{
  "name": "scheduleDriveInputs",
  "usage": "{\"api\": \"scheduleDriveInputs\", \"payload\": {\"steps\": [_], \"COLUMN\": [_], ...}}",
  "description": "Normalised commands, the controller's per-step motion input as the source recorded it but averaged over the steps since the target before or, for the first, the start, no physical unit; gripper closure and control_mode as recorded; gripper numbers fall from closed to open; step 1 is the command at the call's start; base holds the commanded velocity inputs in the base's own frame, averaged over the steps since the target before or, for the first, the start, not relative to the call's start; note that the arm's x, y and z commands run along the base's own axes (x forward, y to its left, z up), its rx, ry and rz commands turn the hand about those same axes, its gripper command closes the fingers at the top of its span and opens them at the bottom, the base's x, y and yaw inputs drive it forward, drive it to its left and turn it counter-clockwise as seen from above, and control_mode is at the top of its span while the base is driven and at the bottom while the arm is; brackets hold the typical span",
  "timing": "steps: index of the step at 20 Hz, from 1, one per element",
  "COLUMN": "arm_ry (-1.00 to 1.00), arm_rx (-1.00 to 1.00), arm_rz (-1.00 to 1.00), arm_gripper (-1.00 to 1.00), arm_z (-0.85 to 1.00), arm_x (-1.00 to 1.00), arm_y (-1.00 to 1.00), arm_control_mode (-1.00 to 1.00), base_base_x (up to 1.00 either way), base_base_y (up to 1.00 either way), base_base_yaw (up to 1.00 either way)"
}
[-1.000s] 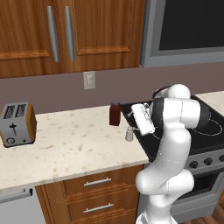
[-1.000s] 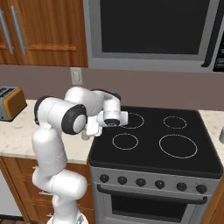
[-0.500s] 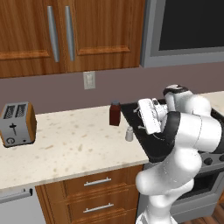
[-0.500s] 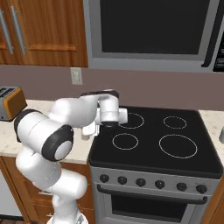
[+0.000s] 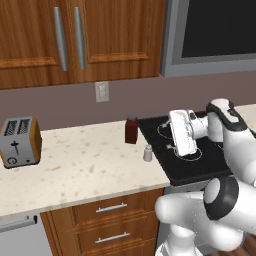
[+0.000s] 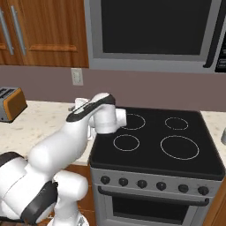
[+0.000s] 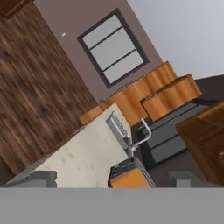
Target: Collect the paprika, mayonnaise, and shaker from the cabinet and place them next to the stove.
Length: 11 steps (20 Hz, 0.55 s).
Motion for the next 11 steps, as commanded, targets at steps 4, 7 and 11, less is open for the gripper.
{"api": "scheduleDriveInputs", "payload": {"steps": [4, 7, 11], "arm_ry": [-0.15, -0.12, -0.1], "arm_rx": [0.0, 0.0, 0.0], "arm_rz": [0.0, 0.0, 0.0], "arm_gripper": [-1.0, -1.0, -1.0], "arm_z": [0.47, 0.41, 0.31], "arm_x": [-0.78, -0.7, -0.65], "arm_y": [0.01, 0.07, 0.11], "arm_control_mode": [-1.0, -1.0, -1.0], "base_base_x": [0.0, 0.0, 0.0], "base_base_y": [0.0, 0.0, 0.0], "base_base_yaw": [0.0, 0.0, 0.0]}}
